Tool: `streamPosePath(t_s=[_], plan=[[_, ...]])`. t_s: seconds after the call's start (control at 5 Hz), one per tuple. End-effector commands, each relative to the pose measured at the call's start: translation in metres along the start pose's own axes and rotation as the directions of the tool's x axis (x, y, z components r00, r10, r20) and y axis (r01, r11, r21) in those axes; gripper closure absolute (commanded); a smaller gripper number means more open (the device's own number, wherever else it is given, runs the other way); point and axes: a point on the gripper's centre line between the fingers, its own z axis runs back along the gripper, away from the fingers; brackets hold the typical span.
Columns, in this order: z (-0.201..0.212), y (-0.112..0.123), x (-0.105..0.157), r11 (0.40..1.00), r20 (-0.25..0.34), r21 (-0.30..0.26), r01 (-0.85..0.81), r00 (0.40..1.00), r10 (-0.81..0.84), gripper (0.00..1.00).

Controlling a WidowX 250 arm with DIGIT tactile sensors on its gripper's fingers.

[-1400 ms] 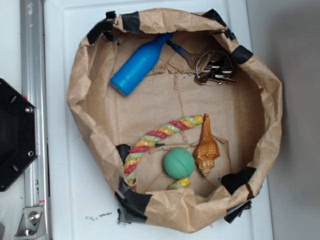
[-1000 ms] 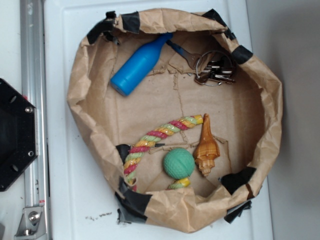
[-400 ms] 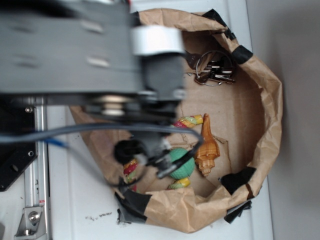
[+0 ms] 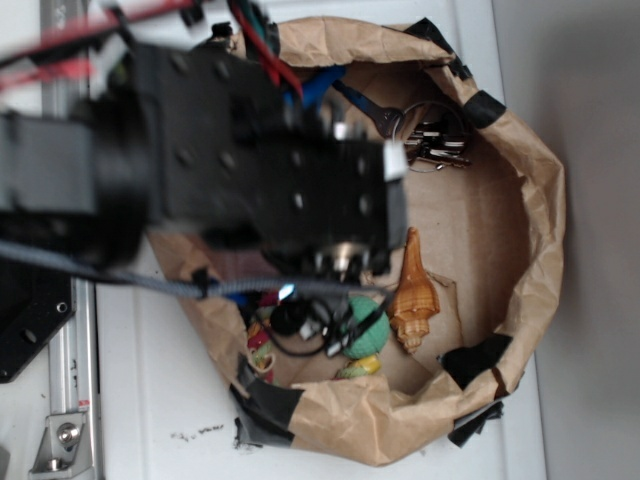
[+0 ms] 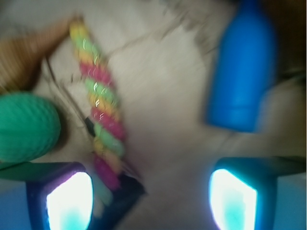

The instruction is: Grab the multicolored rope.

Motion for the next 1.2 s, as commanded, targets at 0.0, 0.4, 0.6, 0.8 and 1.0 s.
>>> streamPosePath(t_s=[0.0,0.4,0.6,0.8,1.0], plan=[[-0.031,-0.016,0.007,0.987,-0.038,-0.143,0.079,0.996,-0.086,0.00],[-0.035,-0.027,-0.006,0.983,-0.044,-0.145,0.113,0.992,-0.121,1.00],[-0.031,-0.028,-0.001,0.980,-0.024,-0.143,0.135,0.990,-0.140,1.00],[-0.024,-0.029,0.004,0.971,0.019,-0.135,0.198,0.980,-0.197,1.00],[0.019,-0.020,0.019,0.957,0.165,-0.125,0.263,0.956,-0.241,1.00]])
